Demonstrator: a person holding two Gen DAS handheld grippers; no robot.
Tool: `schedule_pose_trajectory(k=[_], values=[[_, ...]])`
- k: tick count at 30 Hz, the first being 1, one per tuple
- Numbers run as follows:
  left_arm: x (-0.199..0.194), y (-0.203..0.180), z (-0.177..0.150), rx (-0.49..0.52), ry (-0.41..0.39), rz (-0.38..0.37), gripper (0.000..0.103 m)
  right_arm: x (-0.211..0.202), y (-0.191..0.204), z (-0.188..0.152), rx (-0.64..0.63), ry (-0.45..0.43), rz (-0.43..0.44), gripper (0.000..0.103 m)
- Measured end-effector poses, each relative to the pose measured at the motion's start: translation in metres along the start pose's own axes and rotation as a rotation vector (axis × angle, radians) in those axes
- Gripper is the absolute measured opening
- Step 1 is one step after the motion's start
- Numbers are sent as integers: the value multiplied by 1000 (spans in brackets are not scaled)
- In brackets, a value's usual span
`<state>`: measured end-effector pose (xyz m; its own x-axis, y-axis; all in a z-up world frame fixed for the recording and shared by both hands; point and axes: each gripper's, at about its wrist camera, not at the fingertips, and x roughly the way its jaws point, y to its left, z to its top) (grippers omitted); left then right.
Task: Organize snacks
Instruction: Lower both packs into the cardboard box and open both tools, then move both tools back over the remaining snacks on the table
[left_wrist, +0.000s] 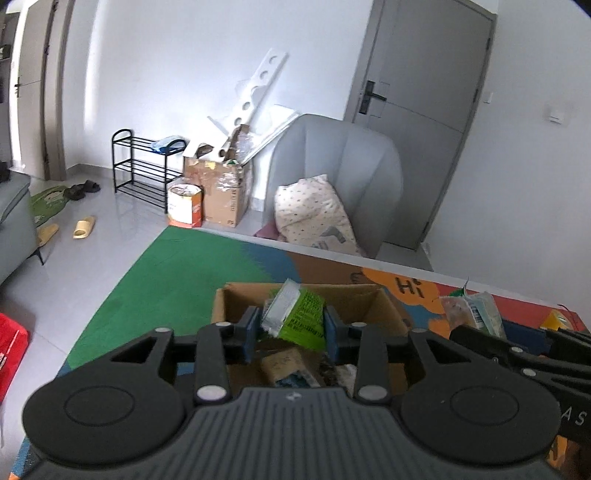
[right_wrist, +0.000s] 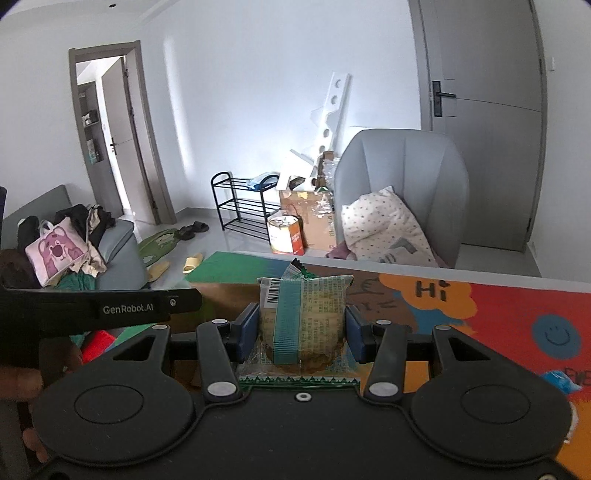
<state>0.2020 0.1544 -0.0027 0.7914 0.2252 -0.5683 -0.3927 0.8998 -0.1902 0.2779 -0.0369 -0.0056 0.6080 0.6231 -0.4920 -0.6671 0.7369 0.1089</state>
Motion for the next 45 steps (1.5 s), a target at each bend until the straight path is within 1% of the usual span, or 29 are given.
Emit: schedule_pose_trajectory(k=[5,9,12,13,14,15,17,18,20,23,31,33,39,41,42,44,45], values=[[-2,11,3,-29,-10,1,45,13,8,9,-2,7,27,47],[-6,17,5,-40,-19,16,46,19,15,16,-6,4,54,47],[-8,24,7,-55,-22,24,50,21,23,20,-52,-13,71,49],[-9,26,8,-62,-23,26,54,21,25,21,-63,-19,61,56],[-10,28,8,-69,-25,30,59,21,25,22,-65,-26,46,57],[-11,29,8,-77,-26,36,62,19,24,23,-62,-30,42,57],[-13,31,8,-86,-32,44,71,15,18,23,-39,-27,46,57],[-14,30,7,-82,-37,46,73,13,15,23,-27,-26,41,57],[-17,27,7,-71,-45,42,79,6,7,19,-5,-25,26,57],[-20,20,5,-58,-44,25,86,-6,-4,13,23,-22,11,58],[-30,-18,-10,37,-40,-40,95,-34,-27,-5,53,-18,-55,63],[-34,-26,-13,54,-42,-59,96,-39,-31,-7,61,-20,-68,65],[-38,-45,-24,76,-35,-84,98,-59,-46,-17,77,-33,-101,76],[-37,-49,-27,78,-27,-80,102,-65,-52,-21,91,-39,-110,84],[-37,-51,-29,78,-27,-80,102,-67,-55,-23,100,-40,-113,86],[-38,-55,-31,82,-24,-87,103,-72,-63,-27,127,-44,-119,99],[-38,-59,-32,88,-19,-91,103,-75,-68,-29,141,-49,-123,101]])
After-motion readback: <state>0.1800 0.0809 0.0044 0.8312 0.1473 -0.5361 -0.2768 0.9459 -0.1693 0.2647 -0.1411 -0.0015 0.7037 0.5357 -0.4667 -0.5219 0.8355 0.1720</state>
